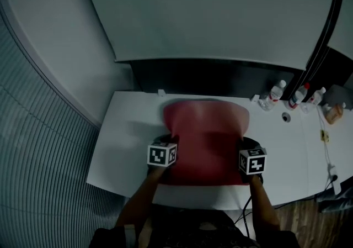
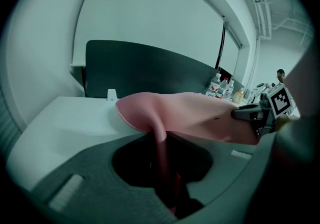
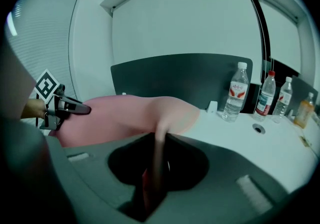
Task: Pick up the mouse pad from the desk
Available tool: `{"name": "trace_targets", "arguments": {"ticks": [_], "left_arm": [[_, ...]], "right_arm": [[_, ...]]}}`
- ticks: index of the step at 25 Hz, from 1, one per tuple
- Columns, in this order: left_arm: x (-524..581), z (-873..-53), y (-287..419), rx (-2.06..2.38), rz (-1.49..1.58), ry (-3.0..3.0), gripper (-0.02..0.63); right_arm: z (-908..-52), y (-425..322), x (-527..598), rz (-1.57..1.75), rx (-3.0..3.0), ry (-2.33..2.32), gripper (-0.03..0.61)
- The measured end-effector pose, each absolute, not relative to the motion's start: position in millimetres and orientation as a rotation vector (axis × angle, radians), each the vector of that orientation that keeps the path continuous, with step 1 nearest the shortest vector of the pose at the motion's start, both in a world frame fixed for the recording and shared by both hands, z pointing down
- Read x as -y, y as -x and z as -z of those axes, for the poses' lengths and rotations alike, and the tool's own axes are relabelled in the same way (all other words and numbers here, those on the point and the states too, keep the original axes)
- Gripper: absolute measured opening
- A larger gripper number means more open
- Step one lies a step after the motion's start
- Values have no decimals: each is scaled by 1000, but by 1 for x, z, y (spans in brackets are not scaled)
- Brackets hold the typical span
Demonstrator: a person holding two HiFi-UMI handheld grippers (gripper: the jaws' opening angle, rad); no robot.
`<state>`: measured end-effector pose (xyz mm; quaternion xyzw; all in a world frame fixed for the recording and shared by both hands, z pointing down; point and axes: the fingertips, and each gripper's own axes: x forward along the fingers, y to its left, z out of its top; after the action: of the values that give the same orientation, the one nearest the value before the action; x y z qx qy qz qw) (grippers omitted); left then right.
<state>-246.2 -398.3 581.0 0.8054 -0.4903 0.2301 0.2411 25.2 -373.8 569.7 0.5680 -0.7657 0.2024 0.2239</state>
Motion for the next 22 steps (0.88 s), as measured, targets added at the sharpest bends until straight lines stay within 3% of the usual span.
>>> {"name": "trace_targets", "arguments": {"ticks": [22], "left_arm": [[377, -492, 261, 1449, -469, -2365, 71]], "right_arm": [[-487, 2, 345, -349, 2185, -1703, 69]]}}
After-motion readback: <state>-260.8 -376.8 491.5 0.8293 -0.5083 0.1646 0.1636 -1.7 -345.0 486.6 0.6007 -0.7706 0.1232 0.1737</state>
